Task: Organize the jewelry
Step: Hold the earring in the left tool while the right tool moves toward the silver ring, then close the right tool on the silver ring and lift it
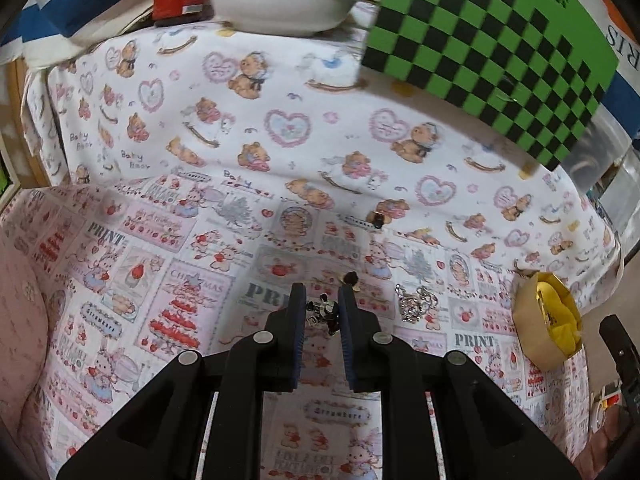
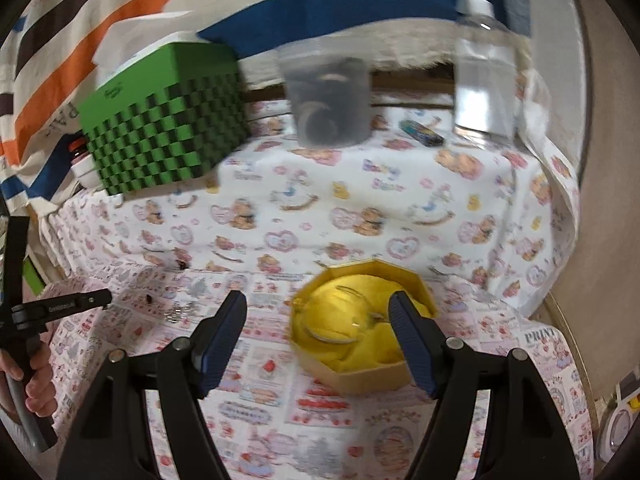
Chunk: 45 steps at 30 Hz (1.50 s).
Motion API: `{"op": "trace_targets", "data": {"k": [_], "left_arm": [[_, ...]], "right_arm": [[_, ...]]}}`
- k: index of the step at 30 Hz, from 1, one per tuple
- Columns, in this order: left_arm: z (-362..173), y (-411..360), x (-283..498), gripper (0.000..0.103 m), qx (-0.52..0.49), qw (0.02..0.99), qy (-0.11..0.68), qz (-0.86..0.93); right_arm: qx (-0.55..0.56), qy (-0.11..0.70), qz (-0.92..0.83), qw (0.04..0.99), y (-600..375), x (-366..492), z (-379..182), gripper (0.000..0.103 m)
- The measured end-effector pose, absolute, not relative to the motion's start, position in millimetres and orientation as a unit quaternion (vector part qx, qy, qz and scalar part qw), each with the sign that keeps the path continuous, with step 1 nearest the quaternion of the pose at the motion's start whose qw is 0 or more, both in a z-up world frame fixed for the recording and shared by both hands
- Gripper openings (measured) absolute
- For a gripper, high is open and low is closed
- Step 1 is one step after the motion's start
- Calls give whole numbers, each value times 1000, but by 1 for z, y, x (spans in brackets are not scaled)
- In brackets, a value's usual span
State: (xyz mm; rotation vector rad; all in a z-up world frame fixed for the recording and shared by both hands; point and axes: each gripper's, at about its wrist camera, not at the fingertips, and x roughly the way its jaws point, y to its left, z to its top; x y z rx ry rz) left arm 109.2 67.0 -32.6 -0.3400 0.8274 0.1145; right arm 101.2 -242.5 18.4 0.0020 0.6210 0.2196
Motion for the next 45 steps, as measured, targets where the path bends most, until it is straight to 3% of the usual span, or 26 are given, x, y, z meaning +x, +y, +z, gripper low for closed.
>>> {"op": "trace_targets", "data": {"k": [18,24,29,36,41,45], "left_arm": [[-44,96,115,15,-207,885,411,73],[-42,97,113,15,-203,887,408,80],[-42,108,112,15,-212,884,408,90],[-41,105,113,15,-199,885,408,101],[-40,106,112,15,-193,887,405,111],[-39,108,110,15,-195,887,404,114]], "right_arm": [[-43,355,112,927,-144,127,12,70],[-52,375,152,913,-120,135,1,57],[-31,410,187,892,-113,147,-11,37],[-24,452,215,865,-100,167,-31,32],[-67,465,223,855,-75,173,-46,22],[-91,465,220,853,-60,179,-54,20]]}}
